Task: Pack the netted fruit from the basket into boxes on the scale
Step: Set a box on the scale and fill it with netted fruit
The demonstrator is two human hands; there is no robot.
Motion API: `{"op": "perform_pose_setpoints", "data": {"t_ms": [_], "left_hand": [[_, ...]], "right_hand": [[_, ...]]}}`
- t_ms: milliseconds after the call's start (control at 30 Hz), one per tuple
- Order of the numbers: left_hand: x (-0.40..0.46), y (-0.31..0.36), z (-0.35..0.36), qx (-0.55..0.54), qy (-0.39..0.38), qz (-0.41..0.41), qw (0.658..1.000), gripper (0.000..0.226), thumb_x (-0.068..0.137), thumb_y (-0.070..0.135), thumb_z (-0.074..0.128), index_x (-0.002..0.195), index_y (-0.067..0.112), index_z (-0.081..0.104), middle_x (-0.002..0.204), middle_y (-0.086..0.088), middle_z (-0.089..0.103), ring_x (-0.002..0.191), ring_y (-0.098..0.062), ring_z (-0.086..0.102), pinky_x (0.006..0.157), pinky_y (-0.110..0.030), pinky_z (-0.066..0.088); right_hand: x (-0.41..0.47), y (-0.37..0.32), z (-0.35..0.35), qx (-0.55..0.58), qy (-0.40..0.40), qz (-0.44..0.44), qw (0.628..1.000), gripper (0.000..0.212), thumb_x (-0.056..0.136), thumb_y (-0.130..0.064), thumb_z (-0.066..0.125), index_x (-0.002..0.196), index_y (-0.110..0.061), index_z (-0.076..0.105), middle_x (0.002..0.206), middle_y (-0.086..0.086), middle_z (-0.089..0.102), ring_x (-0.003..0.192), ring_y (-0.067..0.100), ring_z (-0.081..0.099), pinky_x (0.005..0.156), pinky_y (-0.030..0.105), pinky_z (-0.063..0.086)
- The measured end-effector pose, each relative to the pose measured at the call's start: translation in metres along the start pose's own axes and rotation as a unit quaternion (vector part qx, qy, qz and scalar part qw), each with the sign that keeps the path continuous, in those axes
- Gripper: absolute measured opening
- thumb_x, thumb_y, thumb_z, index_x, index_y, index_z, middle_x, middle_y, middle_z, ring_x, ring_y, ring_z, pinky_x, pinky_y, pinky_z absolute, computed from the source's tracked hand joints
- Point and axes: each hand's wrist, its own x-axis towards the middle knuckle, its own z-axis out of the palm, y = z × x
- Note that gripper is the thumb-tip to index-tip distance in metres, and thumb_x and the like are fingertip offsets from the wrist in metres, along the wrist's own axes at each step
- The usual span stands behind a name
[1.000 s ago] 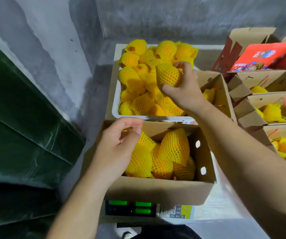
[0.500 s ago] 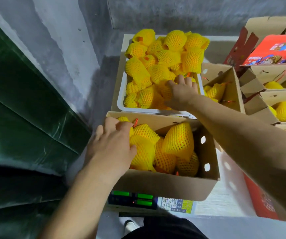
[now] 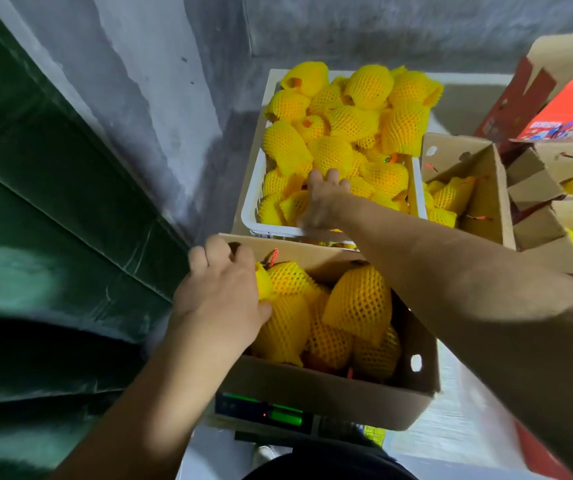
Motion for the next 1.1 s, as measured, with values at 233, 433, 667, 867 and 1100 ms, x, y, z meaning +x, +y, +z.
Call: {"op": "perform_pose_setpoints", "data": {"t_ms": [233,433,667,867,1100], "left_hand": [[0.0,-0.014,-0.011,-0.216,0.039,0.006,0.976,0.078,0.074,0.061,0.082,0.132,0.025,0.044,0.125,-0.001,0.064,0.113,-0.028,0.06,0.082,-0.041,0.053],[-0.005,-0.007,-0.028,-0.695,0.036,-0.043,0.717,0.038,0.064,0.063,0.089,0.093,0.039,0.082,0.095,0.002,0.081,0.086,-0.012,0.078,0.065,-0.024,0.06],[0.01,0.017,-0.012,-0.854,-0.083,-0.099,0.504,0.077,0.08,0.054,0.075,0.142,0.01,0.061,0.123,-0.017,0.075,0.103,-0.031,0.077,0.07,-0.043,0.063],[0.02,0.015,0.005,-0.811,-0.065,-0.157,0.56,0.078,0.063,0.062,0.087,0.131,0.026,0.07,0.124,-0.009,0.075,0.116,-0.035,0.072,0.095,-0.059,0.056],[0.015,0.015,0.014,-0.759,-0.021,-0.152,0.632,0.06,0.059,0.076,0.078,0.112,0.048,0.074,0.125,0.006,0.073,0.12,-0.026,0.068,0.1,-0.056,0.053]], "right_hand": [[-0.003,0.014,-0.022,0.299,0.016,-0.009,0.954,0.081,0.074,-0.046,0.084,0.14,-0.015,0.046,0.132,0.015,0.059,0.118,0.036,0.06,0.099,0.048,0.053],[-0.012,0.03,-0.039,0.566,-0.034,0.015,0.823,0.063,0.076,-0.036,0.089,0.125,-0.027,0.051,0.125,0.008,0.069,0.11,0.029,0.07,0.086,0.049,0.062],[-0.025,0.046,-0.042,0.589,-0.046,0.039,0.806,0.074,0.082,-0.037,0.086,0.146,-0.023,0.05,0.13,0.012,0.067,0.096,0.024,0.07,0.065,0.034,0.061],[-0.029,0.06,-0.037,0.535,-0.03,0.06,0.842,0.081,0.081,-0.042,0.086,0.148,-0.022,0.046,0.135,0.012,0.059,0.115,0.031,0.064,0.075,0.051,0.064],[-0.035,0.058,-0.037,0.512,-0.058,0.065,0.854,0.091,0.085,-0.052,0.079,0.158,-0.025,0.033,0.121,0.0,0.056,0.1,0.026,0.063,0.064,0.039,0.063]]}}
